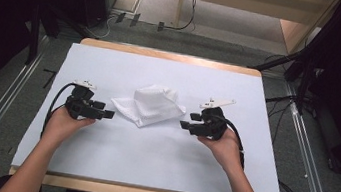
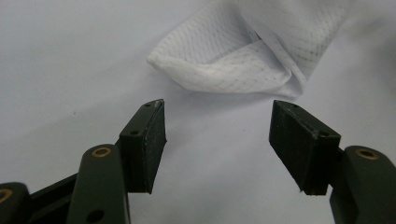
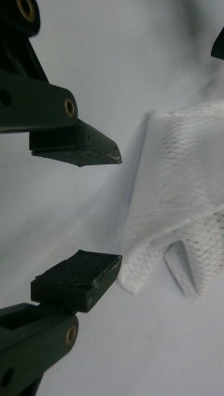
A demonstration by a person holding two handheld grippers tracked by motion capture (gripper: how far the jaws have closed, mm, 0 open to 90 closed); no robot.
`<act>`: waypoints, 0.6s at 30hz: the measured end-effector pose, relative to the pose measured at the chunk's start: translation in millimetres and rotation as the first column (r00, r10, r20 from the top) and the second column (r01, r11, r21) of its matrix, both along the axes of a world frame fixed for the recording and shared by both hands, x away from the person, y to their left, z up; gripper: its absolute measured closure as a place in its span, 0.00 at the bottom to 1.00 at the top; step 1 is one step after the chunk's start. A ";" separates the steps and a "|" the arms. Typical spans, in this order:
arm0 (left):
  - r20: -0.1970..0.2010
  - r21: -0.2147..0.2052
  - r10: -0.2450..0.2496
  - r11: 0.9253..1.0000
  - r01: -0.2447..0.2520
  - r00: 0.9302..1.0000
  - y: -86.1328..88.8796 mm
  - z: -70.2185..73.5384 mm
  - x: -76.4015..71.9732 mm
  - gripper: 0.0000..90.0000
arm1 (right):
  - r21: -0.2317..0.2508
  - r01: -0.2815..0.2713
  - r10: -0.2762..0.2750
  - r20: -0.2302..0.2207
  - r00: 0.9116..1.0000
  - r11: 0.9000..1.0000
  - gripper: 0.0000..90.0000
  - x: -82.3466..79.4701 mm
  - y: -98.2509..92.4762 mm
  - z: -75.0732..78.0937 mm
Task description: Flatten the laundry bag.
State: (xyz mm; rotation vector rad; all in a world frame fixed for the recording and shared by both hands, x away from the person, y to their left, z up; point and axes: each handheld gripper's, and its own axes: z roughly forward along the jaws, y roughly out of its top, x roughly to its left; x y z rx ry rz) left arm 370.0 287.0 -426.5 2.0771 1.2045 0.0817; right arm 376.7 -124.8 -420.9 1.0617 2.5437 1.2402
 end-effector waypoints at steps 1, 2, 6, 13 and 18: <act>0.001 0.002 0.002 1.000 -0.002 1.000 -0.1 -0.1 2.9 0.41 | 0.006 0.002 -0.002 0.000 1.000 1.000 0.51 1.1 1.0 1.9; -0.002 0.010 0.010 1.000 -0.010 1.000 -0.4 -0.5 6.9 0.41 | 0.006 0.001 -0.001 0.004 1.000 1.000 0.51 2.1 1.5 3.7; -0.029 -0.041 0.021 0.999 -0.022 0.999 1.5 -3.8 19.7 0.42 | -0.002 0.003 -0.003 0.020 1.000 1.000 0.48 8.4 5.5 10.6; -0.022 -0.036 0.010 0.999 -0.010 1.000 1.2 -7.4 28.7 0.42 | 0.004 -0.027 0.027 0.030 0.999 1.000 0.42 19.9 21.6 22.2; -0.023 -0.046 0.007 0.999 -0.008 1.000 -1.3 -12.2 34.1 0.44 | 0.002 -0.047 0.047 0.025 0.999 0.999 0.42 29.7 38.3 23.7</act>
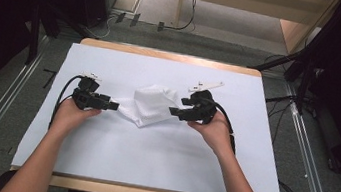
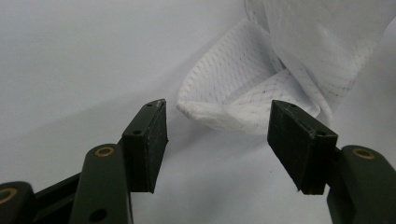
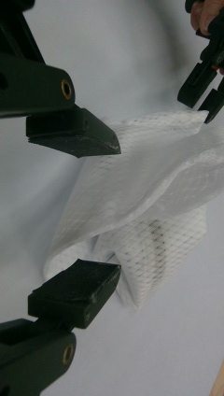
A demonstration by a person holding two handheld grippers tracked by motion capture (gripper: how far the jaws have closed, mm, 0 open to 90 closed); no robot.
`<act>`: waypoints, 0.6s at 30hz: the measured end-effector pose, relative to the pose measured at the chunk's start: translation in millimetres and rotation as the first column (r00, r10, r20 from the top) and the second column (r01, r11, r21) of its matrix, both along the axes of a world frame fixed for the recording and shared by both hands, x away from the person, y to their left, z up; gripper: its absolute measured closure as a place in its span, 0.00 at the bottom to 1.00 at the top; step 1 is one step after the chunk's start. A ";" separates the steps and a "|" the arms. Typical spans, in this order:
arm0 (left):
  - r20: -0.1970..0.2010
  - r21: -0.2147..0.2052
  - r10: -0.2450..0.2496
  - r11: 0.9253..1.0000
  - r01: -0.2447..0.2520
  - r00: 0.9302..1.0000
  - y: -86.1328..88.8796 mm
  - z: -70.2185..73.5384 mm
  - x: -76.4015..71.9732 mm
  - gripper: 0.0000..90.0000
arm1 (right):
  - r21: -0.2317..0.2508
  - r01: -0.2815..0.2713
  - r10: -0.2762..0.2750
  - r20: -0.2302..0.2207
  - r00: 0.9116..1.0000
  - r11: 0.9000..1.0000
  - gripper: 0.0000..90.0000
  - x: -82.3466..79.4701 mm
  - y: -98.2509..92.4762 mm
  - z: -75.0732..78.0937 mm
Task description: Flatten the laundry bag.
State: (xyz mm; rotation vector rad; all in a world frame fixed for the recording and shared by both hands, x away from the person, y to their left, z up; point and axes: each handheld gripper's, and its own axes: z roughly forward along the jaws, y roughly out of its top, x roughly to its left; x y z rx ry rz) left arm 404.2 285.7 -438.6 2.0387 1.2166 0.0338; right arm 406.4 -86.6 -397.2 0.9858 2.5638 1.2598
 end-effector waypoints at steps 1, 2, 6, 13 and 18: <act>0.008 0.016 0.004 1.000 -0.004 1.000 -0.6 -0.7 0.9 0.45 | -0.003 -0.012 0.012 -0.005 1.000 1.000 0.42 4.2 8.3 0.2; 0.023 0.022 0.013 1.000 -0.014 1.000 -1.8 -2.2 2.1 0.46 | -0.004 -0.015 0.015 -0.004 1.000 1.000 0.42 5.6 11.1 0.6; 0.016 0.022 0.010 1.000 -0.010 1.000 -5.2 -5.5 6.9 0.47 | -0.002 -0.026 0.026 -0.001 1.000 1.000 0.42 10.1 22.3 2.3; -0.042 -0.020 -0.001 1.000 0.000 0.999 -13.5 -9.2 12.0 0.76 | 0.037 -0.045 0.046 -0.022 0.999 0.998 0.80 10.3 37.2 -4.7; -0.074 -0.015 -0.021 1.000 0.020 0.997 -18.1 -14.5 12.8 0.95 | 0.038 -0.042 0.043 -0.033 0.999 0.998 0.99 3.6 30.6 -11.6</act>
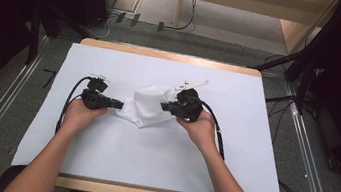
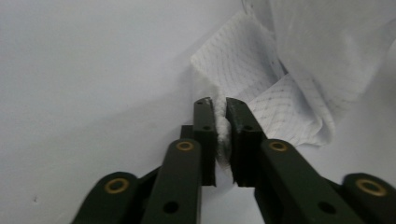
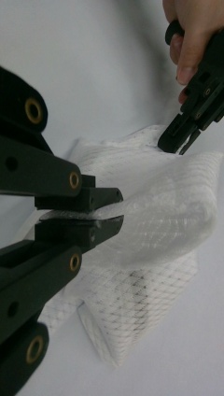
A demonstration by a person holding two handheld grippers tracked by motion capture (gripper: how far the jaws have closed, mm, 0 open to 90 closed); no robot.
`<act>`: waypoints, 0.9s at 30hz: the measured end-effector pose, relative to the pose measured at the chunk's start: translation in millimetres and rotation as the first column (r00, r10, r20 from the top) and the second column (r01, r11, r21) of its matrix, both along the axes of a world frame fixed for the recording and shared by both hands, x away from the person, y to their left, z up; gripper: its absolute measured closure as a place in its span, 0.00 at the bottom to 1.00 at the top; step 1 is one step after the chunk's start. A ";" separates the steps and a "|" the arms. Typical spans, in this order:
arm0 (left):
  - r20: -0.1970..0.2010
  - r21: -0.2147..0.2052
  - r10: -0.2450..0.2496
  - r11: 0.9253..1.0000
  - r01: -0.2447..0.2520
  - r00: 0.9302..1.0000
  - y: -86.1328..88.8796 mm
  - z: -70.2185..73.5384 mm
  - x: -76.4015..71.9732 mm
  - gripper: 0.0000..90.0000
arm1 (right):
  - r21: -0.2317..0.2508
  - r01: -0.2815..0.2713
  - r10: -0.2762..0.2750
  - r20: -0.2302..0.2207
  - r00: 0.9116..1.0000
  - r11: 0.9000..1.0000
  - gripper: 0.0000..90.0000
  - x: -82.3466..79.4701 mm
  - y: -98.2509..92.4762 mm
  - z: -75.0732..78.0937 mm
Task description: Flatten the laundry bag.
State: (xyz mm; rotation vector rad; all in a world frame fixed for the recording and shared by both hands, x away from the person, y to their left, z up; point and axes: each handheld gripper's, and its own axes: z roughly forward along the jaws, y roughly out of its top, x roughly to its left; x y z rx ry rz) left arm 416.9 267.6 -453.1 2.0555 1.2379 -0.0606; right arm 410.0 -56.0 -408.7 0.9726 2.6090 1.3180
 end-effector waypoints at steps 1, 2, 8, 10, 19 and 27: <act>-0.012 0.001 -0.006 1.000 0.006 1.000 0.4 -0.6 1.0 0.98 | 0.007 0.003 -0.003 -0.009 1.000 1.000 0.99 -0.6 -2.7 0.0; -0.016 0.000 -0.008 1.000 0.008 1.000 1.5 -0.3 2.0 0.98 | 0.014 0.001 -0.001 -0.015 1.000 1.000 0.99 -0.8 -4.8 0.2; -0.020 -0.017 0.022 1.000 -0.022 1.000 12.3 4.3 5.1 0.99 | 0.028 0.009 -0.008 -0.019 1.000 1.000 0.99 -8.7 -19.9 -1.3; -0.020 -0.019 0.030 0.999 -0.031 0.999 14.0 4.8 6.5 0.99 | 0.026 0.010 -0.010 -0.028 1.000 1.000 0.99 -10.7 -24.6 -3.1; 0.004 0.000 0.076 0.997 -0.076 0.997 31.7 12.6 12.5 0.99 | 0.038 0.020 -0.018 -0.066 0.998 0.999 0.97 -27.2 -38.1 -7.5; 0.006 -0.040 0.114 0.993 -0.114 0.993 44.8 15.9 18.8 0.99 | 0.008 0.014 -0.013 -0.077 0.997 1.000 0.97 -47.4 -41.7 -15.2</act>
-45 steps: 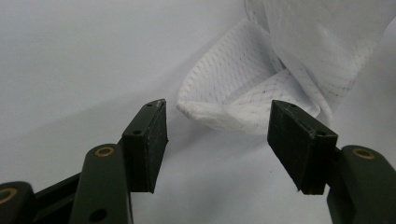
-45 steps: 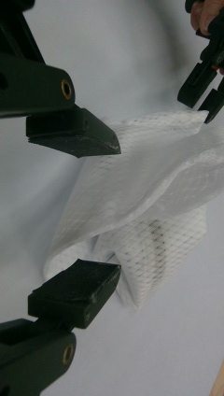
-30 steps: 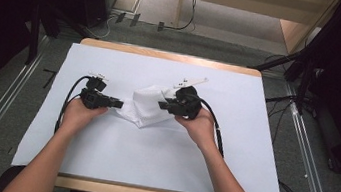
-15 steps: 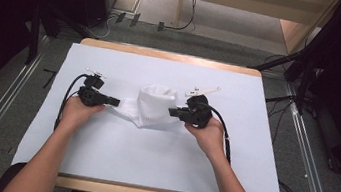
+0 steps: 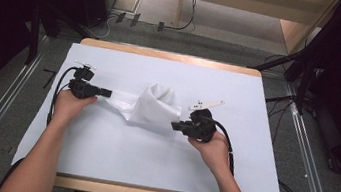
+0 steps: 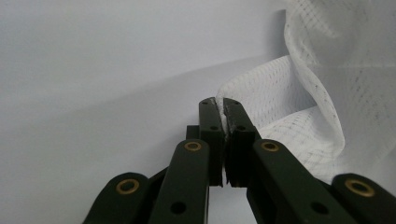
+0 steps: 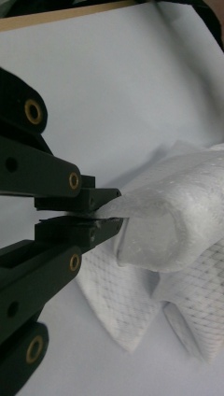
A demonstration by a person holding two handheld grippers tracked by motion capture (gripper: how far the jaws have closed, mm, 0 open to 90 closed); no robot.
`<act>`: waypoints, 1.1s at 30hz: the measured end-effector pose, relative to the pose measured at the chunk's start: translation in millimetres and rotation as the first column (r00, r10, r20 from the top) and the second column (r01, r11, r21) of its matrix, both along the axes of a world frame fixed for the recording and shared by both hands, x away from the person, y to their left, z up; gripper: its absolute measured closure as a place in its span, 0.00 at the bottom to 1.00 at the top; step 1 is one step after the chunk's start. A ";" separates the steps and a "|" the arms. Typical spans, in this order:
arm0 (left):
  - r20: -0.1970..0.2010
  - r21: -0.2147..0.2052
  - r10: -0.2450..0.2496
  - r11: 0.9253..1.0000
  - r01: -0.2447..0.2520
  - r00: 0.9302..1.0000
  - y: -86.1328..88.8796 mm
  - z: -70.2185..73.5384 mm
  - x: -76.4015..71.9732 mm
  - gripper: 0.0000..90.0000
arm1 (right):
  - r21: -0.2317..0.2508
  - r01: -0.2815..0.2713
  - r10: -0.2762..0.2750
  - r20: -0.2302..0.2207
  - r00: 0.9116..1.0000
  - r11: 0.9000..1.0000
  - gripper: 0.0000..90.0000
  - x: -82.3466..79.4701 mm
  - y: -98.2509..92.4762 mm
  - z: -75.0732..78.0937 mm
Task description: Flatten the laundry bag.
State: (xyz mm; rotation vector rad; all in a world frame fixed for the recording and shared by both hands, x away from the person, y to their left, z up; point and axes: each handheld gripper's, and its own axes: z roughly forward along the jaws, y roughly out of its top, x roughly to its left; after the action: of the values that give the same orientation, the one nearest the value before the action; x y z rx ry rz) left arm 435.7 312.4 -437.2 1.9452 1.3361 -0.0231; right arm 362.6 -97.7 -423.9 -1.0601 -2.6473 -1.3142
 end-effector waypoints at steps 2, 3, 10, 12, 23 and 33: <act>0.002 -0.011 0.011 1.000 -0.011 1.000 2.4 -0.4 1.6 0.99 | -0.002 -0.001 0.001 -0.005 1.000 1.000 0.97 -2.1 -0.5 -1.4; -0.002 -0.015 0.015 1.000 -0.015 1.000 3.5 -0.9 2.6 0.99 | -0.002 -0.002 0.002 -0.008 1.000 1.000 0.97 -4.6 -0.7 -3.8; -0.008 0.010 0.026 1.000 -0.026 1.000 10.0 -0.9 7.0 0.99 | -0.050 -0.030 0.027 -0.044 0.999 0.998 0.98 -20.9 -0.3 -18.8; -0.011 0.029 0.030 0.999 -0.029 1.000 12.7 -0.8 7.4 0.99 | -0.055 -0.035 0.032 -0.043 0.999 0.998 0.99 -22.0 -1.3 -20.3; -0.019 0.033 0.036 0.999 -0.036 0.999 18.3 -4.3 7.9 0.98 | -0.092 -0.040 0.031 -0.088 0.996 0.995 0.85 -25.9 -12.7 -29.2; 0.041 0.031 0.014 0.999 -0.015 0.999 16.6 7.9 -0.3 0.59 | -0.057 0.012 -0.013 -0.016 1.000 0.998 0.77 -23.7 -32.9 -7.8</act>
State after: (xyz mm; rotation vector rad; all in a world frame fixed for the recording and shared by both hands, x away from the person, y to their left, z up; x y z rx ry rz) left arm 435.4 329.0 -429.3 1.9512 1.3315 0.0441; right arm 338.8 -130.5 -431.7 -1.0901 -2.6856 -1.2339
